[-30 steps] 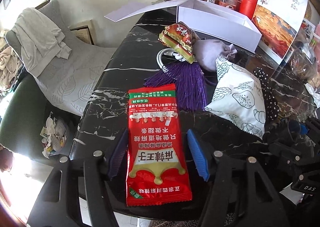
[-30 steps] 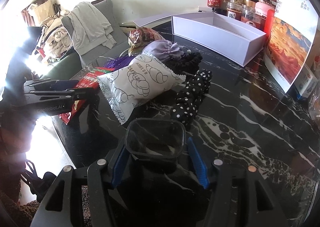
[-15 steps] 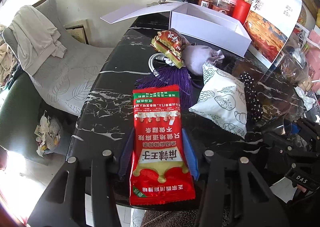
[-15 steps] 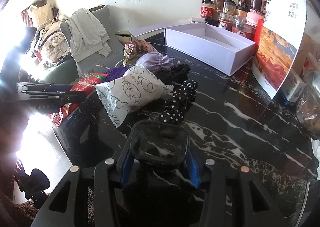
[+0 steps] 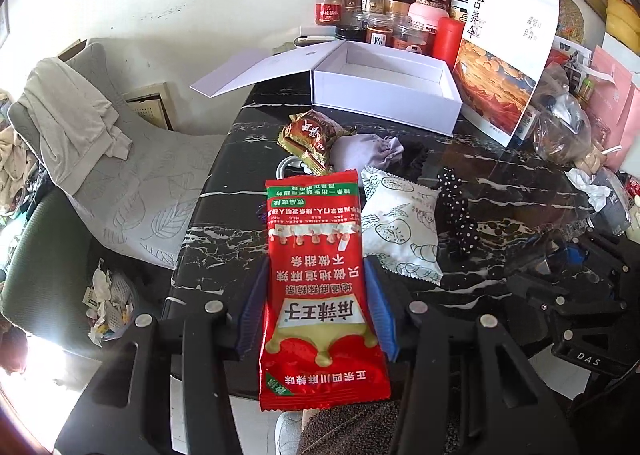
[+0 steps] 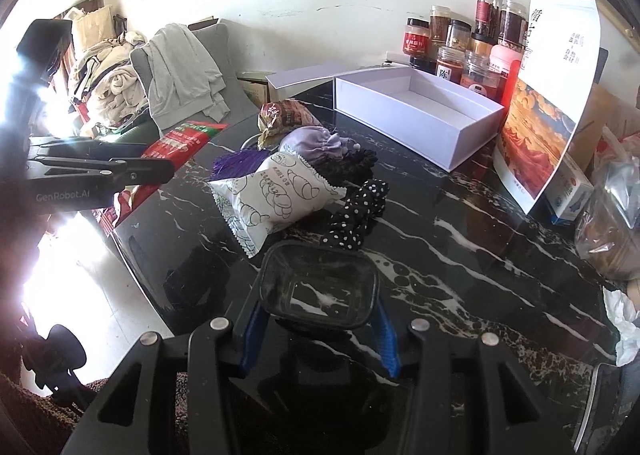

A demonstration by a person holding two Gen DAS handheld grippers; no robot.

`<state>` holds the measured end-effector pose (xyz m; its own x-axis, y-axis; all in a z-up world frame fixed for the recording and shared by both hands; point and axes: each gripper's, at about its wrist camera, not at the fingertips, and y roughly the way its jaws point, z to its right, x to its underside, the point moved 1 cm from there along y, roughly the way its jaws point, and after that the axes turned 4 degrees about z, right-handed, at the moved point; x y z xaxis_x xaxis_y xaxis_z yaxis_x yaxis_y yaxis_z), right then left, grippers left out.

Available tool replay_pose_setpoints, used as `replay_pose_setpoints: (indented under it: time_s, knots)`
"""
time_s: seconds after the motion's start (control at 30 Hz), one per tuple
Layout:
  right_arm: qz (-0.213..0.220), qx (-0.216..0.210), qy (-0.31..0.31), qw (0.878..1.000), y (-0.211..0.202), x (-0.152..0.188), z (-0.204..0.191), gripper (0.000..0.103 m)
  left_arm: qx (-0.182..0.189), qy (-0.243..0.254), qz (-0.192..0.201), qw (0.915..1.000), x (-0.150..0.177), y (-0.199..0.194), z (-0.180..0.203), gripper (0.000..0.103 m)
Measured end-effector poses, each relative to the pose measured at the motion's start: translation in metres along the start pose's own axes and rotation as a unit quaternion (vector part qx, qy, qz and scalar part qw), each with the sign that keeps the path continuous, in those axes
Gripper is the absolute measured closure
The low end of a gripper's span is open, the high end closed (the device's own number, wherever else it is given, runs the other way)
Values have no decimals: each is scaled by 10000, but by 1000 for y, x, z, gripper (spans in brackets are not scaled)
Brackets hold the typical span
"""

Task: Organize objects
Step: 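Carry the red packet in the left tool and the cube in the right tool to the white box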

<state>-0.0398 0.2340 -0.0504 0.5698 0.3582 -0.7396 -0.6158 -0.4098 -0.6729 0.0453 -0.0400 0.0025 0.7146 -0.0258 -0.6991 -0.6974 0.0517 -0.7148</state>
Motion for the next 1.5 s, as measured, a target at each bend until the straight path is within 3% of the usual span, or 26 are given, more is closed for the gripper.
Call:
replay_pose_setpoints:
  time_s: [0.3,0.7,1.07,1.5]
  knots:
    - [108,102,9,9999,-11,-17,13,56,231,285,-29,9993,-23,-4,22,57]
    - [265,332,-80,9991,-9,-60,40,56,537,451,34,9975,-78,11,41,57]
    - [274,391,-239,9986,17,-97,63,56,667,616,47,9959,-126,45,53,57]
    - [310,321,-281,9986,65,-143,90,56,624,658,4,9959,-186,108,42,57]
